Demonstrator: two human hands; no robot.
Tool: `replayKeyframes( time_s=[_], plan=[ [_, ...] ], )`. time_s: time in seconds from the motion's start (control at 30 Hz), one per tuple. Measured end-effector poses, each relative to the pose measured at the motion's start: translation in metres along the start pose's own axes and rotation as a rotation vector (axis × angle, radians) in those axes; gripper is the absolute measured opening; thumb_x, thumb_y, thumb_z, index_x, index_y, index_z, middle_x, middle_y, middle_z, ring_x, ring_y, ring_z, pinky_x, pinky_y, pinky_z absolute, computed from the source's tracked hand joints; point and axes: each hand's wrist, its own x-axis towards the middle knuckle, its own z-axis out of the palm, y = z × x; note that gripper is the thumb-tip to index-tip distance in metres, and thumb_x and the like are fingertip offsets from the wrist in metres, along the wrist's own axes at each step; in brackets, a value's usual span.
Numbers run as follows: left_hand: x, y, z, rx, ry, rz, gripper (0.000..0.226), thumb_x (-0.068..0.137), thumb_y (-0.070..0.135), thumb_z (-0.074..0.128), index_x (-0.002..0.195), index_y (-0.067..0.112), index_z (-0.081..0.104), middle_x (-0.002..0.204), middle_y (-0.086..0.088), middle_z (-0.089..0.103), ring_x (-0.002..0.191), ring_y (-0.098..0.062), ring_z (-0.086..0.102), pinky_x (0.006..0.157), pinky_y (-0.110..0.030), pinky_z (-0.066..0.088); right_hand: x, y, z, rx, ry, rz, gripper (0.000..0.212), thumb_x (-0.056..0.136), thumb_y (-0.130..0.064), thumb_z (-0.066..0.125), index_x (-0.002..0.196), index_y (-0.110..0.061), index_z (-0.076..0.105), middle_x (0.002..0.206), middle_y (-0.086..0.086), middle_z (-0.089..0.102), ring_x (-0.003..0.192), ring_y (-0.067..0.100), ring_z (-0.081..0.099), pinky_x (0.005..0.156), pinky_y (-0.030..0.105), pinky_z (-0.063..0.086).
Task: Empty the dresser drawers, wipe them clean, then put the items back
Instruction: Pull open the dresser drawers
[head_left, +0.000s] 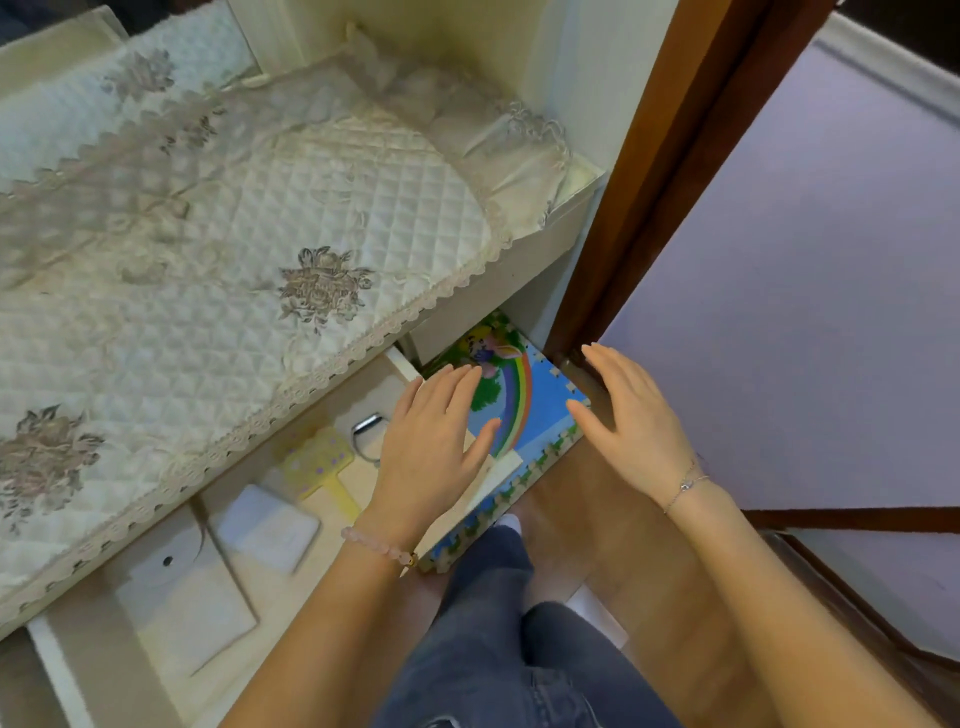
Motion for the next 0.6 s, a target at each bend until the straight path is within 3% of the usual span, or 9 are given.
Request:
replayKeyframes(
  time_s=[0.43,0.6],
  plan=[
    [0.067,-0.021,-0.006,0.039,0.046,-0.075,0.05,0.091,0.034,0.054,0.132,0.007,0.048,0.132,-0.008,0.053,0.126,-0.026,0.046,0.109,-0.042,0.03,0.082,0.011,0.02,0.073,0.022,-0.072,0.058,0.091,-0.047,0.042,0.141,-0.02,0.035,0.143,0.0,0.042,0.131,0.01,0.031,0.104,0.022,0.023],
    [0.09,-0.033,-0.004,0.069,0.065,-0.118,0.05,0.093,0.036,0.05,0.133,0.006,0.046,0.132,-0.01,0.053,0.125,-0.027,0.046,0.109,-0.042,0.03,0.11,0.012,0.029,0.299,-0.099,-0.013,0.054,0.093,-0.036,0.051,0.141,-0.018,0.035,0.144,0.0,0.04,0.133,0.016,0.035,0.11,0.032,0.032]
  ],
)
